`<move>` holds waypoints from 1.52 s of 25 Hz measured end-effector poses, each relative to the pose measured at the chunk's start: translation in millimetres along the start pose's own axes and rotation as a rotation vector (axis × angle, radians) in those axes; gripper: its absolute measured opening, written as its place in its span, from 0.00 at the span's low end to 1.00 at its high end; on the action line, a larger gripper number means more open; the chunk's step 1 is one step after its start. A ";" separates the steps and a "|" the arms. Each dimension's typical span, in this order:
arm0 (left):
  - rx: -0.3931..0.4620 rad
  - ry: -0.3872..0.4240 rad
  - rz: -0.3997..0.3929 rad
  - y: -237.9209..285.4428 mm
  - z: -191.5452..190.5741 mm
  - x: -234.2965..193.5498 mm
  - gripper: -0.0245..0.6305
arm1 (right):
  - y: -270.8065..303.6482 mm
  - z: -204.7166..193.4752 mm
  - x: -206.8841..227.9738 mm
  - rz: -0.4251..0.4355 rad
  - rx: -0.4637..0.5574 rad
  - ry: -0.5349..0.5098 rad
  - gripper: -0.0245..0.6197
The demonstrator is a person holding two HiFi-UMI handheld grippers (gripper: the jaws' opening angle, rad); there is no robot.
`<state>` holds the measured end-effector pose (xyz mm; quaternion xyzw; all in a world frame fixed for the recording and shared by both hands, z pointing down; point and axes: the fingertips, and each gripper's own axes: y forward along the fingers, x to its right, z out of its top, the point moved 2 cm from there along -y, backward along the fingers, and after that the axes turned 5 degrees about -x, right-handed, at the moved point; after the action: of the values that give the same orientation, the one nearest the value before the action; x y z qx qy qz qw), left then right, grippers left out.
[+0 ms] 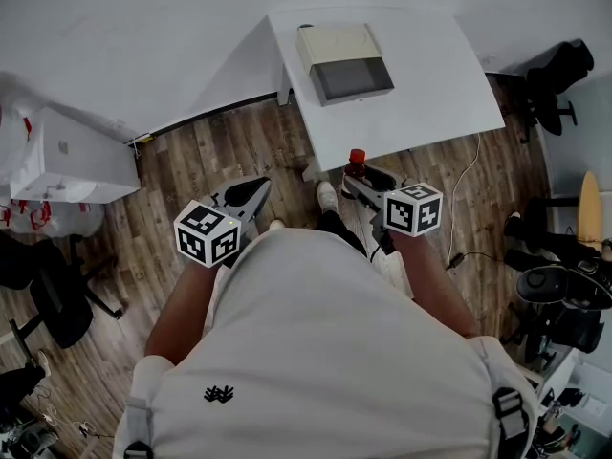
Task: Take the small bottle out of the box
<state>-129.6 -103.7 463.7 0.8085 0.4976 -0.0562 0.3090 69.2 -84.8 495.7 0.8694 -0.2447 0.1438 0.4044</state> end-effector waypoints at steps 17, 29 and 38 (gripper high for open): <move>-0.010 0.003 -0.006 6.7 0.6 -0.1 0.05 | -0.2 2.0 -1.9 0.009 -0.005 -0.022 0.36; -0.010 0.001 0.005 6.3 -2.0 1.1 0.05 | 0.3 2.9 0.0 0.010 -0.005 -0.038 0.36; -0.011 0.005 0.002 9.7 -1.4 4.3 0.05 | -1.9 2.6 3.9 0.008 -0.002 -0.036 0.36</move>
<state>-119.6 -102.6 467.4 0.8075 0.4978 -0.0510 0.3123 73.6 -87.0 494.7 0.8704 -0.2556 0.1292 0.4004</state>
